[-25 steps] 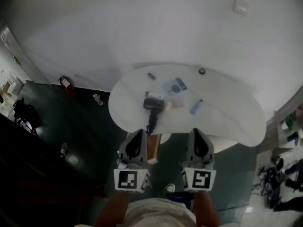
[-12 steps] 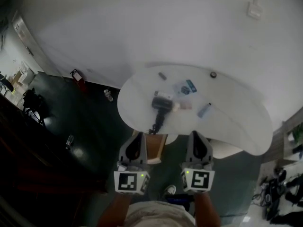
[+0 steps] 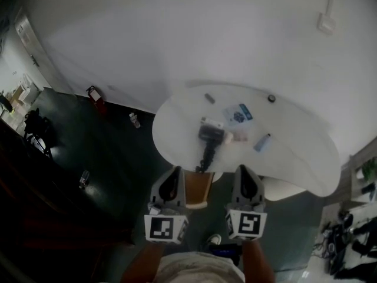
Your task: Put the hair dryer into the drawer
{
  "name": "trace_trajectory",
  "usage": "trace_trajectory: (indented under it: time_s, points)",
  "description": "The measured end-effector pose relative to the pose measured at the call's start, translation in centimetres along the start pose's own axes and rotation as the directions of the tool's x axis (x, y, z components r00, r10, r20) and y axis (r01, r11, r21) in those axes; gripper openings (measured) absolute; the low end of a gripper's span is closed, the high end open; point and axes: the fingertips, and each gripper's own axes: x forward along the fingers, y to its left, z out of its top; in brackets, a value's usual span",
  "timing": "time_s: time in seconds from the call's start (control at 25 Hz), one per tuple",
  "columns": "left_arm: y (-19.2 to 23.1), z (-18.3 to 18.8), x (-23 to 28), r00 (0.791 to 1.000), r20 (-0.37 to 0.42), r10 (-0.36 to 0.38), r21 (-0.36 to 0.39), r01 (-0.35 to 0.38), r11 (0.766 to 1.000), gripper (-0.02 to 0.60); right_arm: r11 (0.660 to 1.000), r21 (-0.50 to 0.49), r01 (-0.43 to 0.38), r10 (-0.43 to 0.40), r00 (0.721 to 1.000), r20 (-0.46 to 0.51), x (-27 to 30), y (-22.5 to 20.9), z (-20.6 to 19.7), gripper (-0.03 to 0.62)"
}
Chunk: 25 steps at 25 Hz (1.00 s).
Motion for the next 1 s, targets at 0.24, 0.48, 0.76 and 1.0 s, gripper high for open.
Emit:
trace_trajectory:
  time_s: [0.24, 0.48, 0.76, 1.0]
  points:
    - [3.9, 0.2, 1.8, 0.998, 0.001, -0.062, -0.014, 0.062, 0.998, 0.0, 0.998, -0.026, 0.049, -0.049, 0.998, -0.024, 2.4, 3.0, 0.1, 0.005]
    - [6.9, -0.3, 4.3, 0.989, 0.01, -0.145, -0.005, 0.145, 0.989, 0.0, 0.991, -0.047, 0.123, -0.126, 0.99, -0.057, 5.2, 5.0, -0.8, 0.005]
    - [8.8, -1.0, 6.5, 0.976, 0.017, -0.215, -0.001, 0.215, 0.977, 0.0, 0.98, -0.068, 0.186, -0.19, 0.979, -0.067, 7.7, 6.5, -1.7, 0.005]
    - [9.7, -1.7, 7.5, 0.97, 0.02, -0.242, -0.016, 0.242, 0.97, 0.0, 0.974, -0.081, 0.21, -0.218, 0.969, -0.115, 9.4, 7.0, -3.9, 0.005]
